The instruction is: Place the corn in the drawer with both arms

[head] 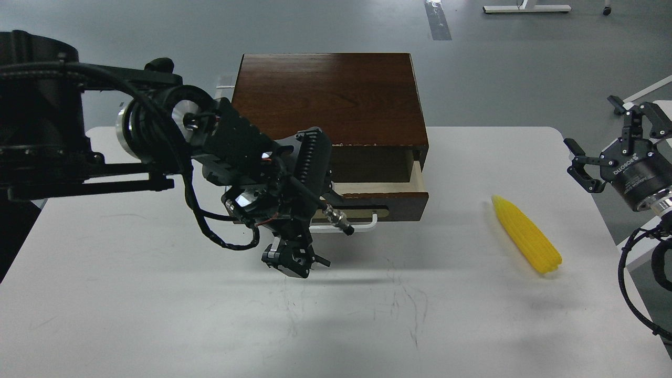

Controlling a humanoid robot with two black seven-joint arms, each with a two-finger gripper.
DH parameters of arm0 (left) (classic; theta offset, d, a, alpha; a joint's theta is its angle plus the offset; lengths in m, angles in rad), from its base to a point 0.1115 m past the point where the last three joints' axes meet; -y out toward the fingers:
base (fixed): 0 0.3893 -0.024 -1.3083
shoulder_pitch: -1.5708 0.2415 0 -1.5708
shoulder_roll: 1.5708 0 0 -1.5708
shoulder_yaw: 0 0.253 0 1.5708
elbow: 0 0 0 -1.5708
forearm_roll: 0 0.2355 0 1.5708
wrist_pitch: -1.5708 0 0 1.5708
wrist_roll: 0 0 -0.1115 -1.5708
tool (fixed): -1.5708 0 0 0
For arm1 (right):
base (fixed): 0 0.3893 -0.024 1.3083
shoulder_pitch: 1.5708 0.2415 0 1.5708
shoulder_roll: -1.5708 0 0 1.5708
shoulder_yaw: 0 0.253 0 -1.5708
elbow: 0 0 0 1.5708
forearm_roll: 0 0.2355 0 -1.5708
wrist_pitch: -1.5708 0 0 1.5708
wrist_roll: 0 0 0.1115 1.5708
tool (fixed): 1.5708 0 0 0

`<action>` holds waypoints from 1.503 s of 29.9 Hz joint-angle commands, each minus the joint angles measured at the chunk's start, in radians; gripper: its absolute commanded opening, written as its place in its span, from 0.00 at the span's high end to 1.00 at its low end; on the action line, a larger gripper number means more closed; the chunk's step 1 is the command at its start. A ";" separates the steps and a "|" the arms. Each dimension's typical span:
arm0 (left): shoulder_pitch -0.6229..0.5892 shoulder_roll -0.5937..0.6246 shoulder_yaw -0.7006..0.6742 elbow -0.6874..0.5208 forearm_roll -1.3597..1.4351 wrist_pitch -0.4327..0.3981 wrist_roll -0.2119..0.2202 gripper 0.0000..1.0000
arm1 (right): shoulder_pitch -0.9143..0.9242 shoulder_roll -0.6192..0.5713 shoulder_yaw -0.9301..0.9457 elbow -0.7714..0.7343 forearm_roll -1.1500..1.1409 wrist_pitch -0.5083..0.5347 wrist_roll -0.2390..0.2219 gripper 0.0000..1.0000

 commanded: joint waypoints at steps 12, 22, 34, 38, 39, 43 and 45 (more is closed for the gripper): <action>0.249 0.234 -0.080 0.161 -1.305 0.069 0.000 0.02 | -0.023 -0.028 -0.004 -0.001 0.000 0.000 0.000 0.00; 0.474 0.281 -0.204 0.325 -1.807 0.070 0.000 0.02 | -0.033 -0.088 -0.015 -0.001 -0.015 0.000 0.000 0.00; 0.832 0.194 -0.559 0.518 -1.892 0.063 0.000 0.02 | 0.013 -0.194 -0.010 0.005 -0.520 0.000 0.000 0.00; 0.856 0.174 -0.597 0.520 -1.892 0.056 0.000 0.02 | 0.073 -0.214 -0.008 0.013 -0.887 0.000 0.000 0.00; 0.856 0.169 -0.597 0.520 -1.892 0.055 0.000 0.02 | 0.087 -0.214 -0.010 0.020 -0.961 0.000 0.000 0.00; 0.856 0.156 -0.598 0.520 -1.889 0.053 0.000 0.02 | 0.115 -0.214 -0.021 0.060 -1.132 0.000 0.000 0.00; 0.856 0.149 -0.598 0.520 -1.886 0.053 0.000 0.02 | 0.116 -0.200 -0.050 0.074 -1.283 0.000 0.000 0.00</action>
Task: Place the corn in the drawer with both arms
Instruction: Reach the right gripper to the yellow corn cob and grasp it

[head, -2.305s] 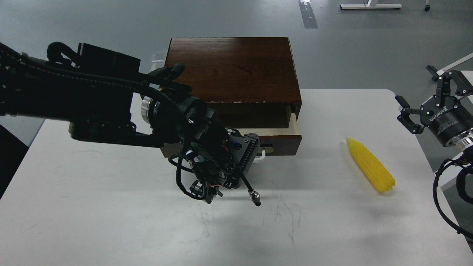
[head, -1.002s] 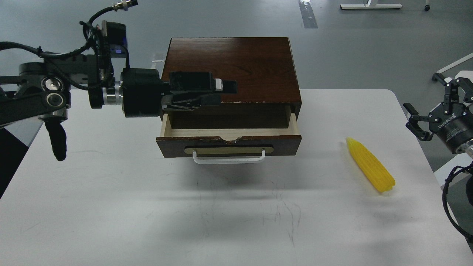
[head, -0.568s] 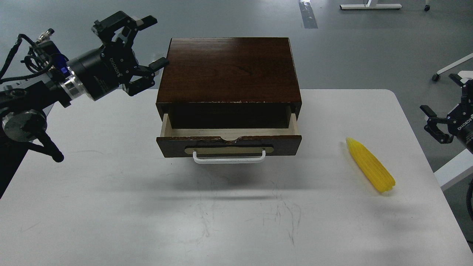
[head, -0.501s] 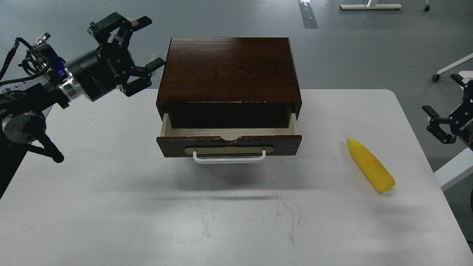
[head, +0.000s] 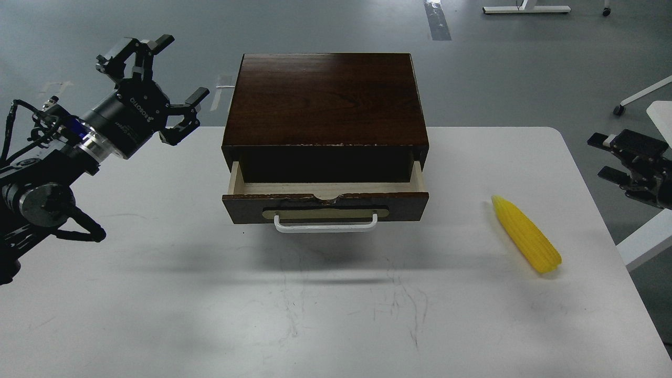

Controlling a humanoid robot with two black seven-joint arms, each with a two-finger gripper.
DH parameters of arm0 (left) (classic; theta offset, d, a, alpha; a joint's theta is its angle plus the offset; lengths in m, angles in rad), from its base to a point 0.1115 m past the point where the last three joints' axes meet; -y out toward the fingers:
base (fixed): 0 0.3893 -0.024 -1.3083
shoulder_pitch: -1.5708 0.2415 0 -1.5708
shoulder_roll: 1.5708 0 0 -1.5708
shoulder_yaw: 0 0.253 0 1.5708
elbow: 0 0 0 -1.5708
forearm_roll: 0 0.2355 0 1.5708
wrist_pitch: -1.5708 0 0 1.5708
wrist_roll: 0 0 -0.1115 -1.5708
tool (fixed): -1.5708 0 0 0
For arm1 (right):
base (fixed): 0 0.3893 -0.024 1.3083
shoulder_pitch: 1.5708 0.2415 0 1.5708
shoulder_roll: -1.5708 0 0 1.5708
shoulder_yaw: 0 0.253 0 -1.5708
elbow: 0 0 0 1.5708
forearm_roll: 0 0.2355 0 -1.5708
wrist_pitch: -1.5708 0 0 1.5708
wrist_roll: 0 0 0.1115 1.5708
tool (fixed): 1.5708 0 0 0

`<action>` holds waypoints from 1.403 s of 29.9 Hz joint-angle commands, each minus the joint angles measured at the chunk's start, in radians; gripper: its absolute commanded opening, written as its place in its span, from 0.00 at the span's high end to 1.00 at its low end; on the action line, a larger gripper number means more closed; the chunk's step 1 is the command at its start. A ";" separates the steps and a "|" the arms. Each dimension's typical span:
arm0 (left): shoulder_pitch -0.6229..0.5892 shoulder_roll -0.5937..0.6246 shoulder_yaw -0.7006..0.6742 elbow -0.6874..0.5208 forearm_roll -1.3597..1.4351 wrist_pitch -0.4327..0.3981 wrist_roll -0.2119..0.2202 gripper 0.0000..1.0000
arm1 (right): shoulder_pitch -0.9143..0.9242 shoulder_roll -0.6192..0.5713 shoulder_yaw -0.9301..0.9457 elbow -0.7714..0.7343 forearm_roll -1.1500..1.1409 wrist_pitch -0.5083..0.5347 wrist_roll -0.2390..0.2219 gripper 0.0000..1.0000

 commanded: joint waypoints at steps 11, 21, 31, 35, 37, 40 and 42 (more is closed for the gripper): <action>0.000 -0.020 -0.001 -0.003 0.011 -0.002 0.000 0.02 | 0.081 0.081 -0.268 0.011 -0.378 -0.115 0.000 0.00; -0.006 -0.018 -0.001 -0.003 0.012 -0.008 0.000 0.02 | 0.092 0.176 -0.335 -0.041 -0.378 -0.122 0.000 0.00; -0.006 -0.017 -0.001 -0.003 0.012 -0.008 0.000 0.02 | 0.133 0.210 -0.437 -0.069 -0.378 -0.147 0.000 0.71; -0.006 -0.017 -0.001 -0.005 0.012 -0.008 0.000 0.02 | 0.135 0.210 -0.438 -0.066 -0.378 -0.148 0.000 0.93; -0.006 -0.018 -0.001 -0.006 0.012 -0.008 0.000 0.02 | 0.135 0.208 -0.440 -0.063 -0.378 -0.148 0.000 1.00; -0.006 -0.017 -0.001 -0.008 0.012 -0.009 0.000 0.02 | 0.136 0.199 -0.440 -0.055 -0.376 -0.148 0.000 1.00; -0.006 -0.017 -0.001 -0.009 0.012 -0.009 0.000 0.02 | 0.147 0.192 -0.440 -0.040 -0.376 -0.148 0.000 1.00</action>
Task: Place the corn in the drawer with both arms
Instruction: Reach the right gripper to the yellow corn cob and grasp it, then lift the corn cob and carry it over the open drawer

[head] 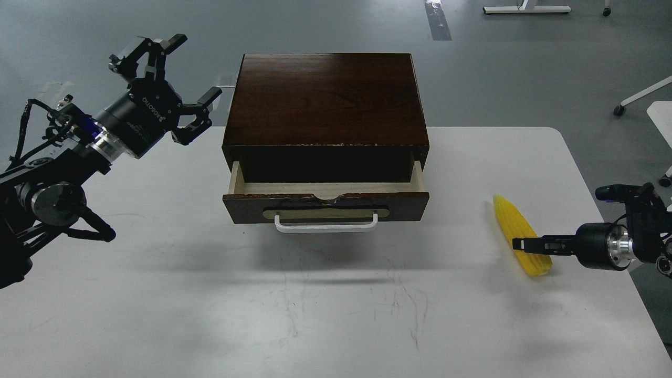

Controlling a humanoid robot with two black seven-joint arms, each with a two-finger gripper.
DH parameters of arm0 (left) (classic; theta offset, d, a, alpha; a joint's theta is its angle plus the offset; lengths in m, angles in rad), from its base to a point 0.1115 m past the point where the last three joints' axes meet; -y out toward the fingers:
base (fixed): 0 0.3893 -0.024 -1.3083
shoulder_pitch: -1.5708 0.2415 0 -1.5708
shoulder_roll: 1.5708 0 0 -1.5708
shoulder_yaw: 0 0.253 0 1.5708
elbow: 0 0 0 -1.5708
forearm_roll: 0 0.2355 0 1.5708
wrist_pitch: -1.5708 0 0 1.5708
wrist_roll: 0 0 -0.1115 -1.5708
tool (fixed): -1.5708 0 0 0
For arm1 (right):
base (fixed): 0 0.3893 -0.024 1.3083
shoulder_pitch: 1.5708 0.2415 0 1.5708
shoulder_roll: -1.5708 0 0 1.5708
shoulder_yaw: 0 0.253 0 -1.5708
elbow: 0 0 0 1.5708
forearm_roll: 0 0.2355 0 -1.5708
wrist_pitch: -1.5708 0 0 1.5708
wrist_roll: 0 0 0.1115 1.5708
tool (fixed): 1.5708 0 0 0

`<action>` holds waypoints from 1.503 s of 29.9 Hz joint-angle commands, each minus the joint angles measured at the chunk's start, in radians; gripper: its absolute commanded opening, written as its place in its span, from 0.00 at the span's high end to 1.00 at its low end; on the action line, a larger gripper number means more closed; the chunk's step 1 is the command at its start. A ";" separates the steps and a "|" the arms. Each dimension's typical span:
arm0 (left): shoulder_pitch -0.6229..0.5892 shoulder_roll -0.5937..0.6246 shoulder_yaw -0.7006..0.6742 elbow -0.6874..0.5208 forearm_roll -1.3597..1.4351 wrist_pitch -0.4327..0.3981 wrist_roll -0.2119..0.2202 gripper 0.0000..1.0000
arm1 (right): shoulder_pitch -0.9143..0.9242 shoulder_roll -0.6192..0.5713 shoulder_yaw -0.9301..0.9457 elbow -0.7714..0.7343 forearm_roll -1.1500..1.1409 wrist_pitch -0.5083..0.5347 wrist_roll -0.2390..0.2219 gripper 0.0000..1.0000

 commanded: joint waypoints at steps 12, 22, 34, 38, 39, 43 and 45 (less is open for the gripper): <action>-0.002 0.002 -0.001 -0.005 0.000 0.001 0.000 0.02 | 0.510 -0.095 -0.078 0.198 0.020 0.034 0.000 1.00; -0.005 0.005 -0.015 -0.004 0.000 0.001 0.000 0.02 | 0.939 0.249 -0.396 0.215 0.020 0.026 0.000 1.00; -0.008 0.014 -0.018 -0.004 0.000 0.001 0.000 0.02 | 1.040 0.542 -0.552 0.212 -0.086 -0.130 0.000 1.00; -0.008 0.014 -0.027 -0.004 0.000 0.001 0.000 0.02 | 1.039 0.562 -0.581 0.212 -0.140 -0.184 0.000 1.00; -0.008 0.014 -0.029 -0.004 0.000 0.001 0.000 0.02 | 1.037 0.565 -0.588 0.212 -0.144 -0.196 0.000 1.00; -0.008 0.016 -0.029 -0.004 0.000 0.001 0.000 0.02 | 1.032 0.576 -0.635 0.215 -0.178 -0.279 0.000 1.00; -0.008 0.016 -0.029 -0.004 0.000 0.001 0.000 0.02 | 1.026 0.579 -0.641 0.215 -0.186 -0.287 0.000 1.00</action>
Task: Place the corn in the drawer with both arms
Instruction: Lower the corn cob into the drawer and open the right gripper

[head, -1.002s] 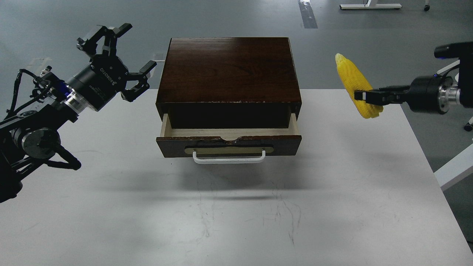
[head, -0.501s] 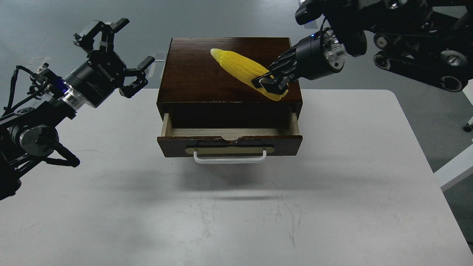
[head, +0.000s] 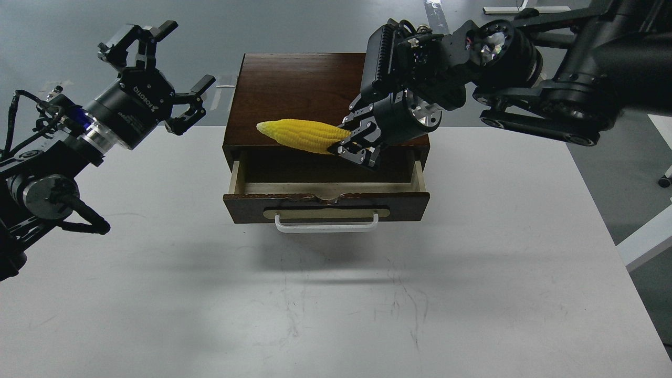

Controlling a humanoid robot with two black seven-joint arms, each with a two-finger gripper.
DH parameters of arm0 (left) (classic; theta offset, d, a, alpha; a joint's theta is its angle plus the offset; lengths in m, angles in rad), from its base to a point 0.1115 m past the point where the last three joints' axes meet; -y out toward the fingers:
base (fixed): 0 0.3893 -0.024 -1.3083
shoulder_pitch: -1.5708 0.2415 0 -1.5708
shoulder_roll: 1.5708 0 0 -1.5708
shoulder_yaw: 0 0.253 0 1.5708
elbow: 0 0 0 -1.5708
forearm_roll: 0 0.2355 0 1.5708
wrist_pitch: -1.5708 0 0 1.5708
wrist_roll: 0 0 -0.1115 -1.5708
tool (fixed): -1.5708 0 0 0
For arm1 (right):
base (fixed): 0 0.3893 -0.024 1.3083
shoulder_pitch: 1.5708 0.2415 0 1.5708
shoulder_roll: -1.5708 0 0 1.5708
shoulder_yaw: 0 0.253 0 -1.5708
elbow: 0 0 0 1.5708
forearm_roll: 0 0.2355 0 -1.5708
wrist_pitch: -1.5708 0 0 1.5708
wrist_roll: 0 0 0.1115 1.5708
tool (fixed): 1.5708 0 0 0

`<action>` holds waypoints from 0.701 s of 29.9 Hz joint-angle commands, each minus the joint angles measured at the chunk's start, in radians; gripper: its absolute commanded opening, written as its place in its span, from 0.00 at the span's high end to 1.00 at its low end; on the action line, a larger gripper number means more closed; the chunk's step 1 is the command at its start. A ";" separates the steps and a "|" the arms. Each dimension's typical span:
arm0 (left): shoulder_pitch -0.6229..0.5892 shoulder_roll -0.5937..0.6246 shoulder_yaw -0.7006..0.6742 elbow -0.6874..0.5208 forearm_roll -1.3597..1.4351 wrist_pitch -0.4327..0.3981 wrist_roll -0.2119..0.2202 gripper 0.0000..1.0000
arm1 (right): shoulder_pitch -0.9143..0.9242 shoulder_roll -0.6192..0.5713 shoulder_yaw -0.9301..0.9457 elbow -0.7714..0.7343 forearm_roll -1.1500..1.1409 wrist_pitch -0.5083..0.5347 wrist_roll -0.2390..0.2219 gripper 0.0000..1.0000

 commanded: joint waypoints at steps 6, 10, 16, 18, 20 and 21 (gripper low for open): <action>0.000 0.013 -0.002 0.000 -0.002 0.000 0.000 0.02 | -0.035 0.008 -0.029 0.004 -0.018 -0.028 0.000 1.00; 0.000 0.015 -0.002 0.000 -0.002 0.000 0.000 0.02 | -0.036 0.008 -0.029 0.007 -0.016 -0.028 0.000 0.85; 0.000 0.015 -0.003 0.000 -0.002 0.000 0.000 0.02 | -0.039 0.006 -0.029 0.009 -0.016 -0.028 0.000 0.57; 0.000 0.015 -0.008 0.000 -0.002 0.000 0.000 0.02 | -0.039 0.006 -0.029 0.009 -0.016 -0.028 0.000 0.47; 0.000 0.015 -0.009 0.000 -0.002 0.000 0.000 0.02 | -0.039 0.006 -0.029 0.009 -0.016 -0.028 0.000 0.40; 0.000 0.015 -0.009 0.000 -0.002 0.000 0.000 0.02 | -0.039 0.006 -0.029 0.009 -0.016 -0.028 0.000 0.38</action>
